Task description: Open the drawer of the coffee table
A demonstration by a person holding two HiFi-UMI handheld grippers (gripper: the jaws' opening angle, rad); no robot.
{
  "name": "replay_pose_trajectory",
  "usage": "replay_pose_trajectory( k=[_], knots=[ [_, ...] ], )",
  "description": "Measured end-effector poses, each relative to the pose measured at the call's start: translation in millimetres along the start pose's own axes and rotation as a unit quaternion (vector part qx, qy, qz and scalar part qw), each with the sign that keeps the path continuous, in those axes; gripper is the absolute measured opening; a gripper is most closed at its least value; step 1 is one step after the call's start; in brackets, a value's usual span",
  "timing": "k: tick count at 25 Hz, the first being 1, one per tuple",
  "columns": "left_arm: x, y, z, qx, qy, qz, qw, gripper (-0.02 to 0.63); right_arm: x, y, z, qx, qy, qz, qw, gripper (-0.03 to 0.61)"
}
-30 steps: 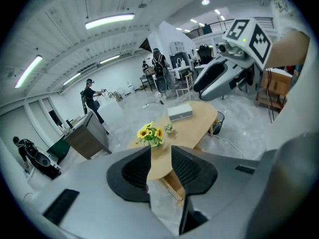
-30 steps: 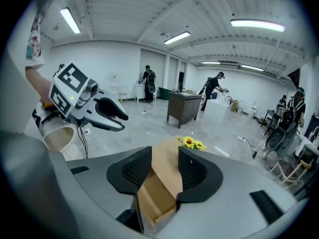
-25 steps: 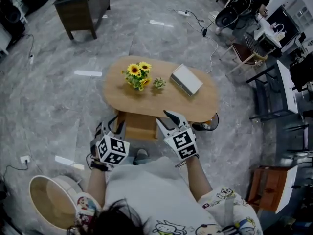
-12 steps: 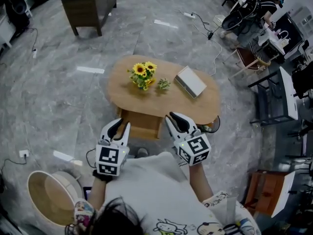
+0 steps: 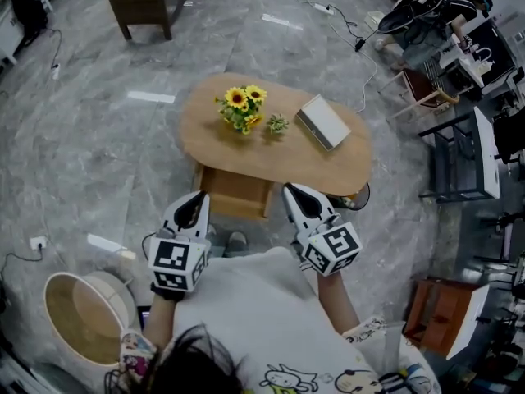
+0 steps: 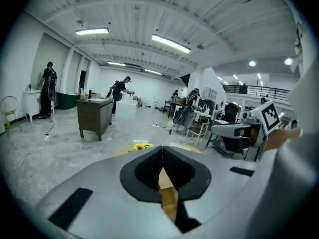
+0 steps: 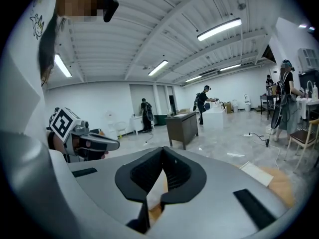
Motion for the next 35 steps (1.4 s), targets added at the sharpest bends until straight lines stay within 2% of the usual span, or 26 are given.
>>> replay_pose_trajectory(
  k=[8,35],
  knots=[
    [1.0,0.7,0.9,0.012,0.0,0.0,0.9999,0.005,1.2,-6.0,5.5,0.02,-0.005,-0.007,1.0,0.0],
    [-8.7,-2.4,-9.1,0.028,0.015,0.011,0.9994,0.005,7.7,-6.1,-5.1,-0.013,0.002,-0.014,1.0,-0.002]
  ],
)
Point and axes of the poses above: the fingertips, and each gripper's own axes: x forward along the fingers, z to its right, y out of its top, the point moved 8 cm from there along -x, backward along the fingers, and after that the axes turned 3 degrees about -z, right-handed, at the moved point
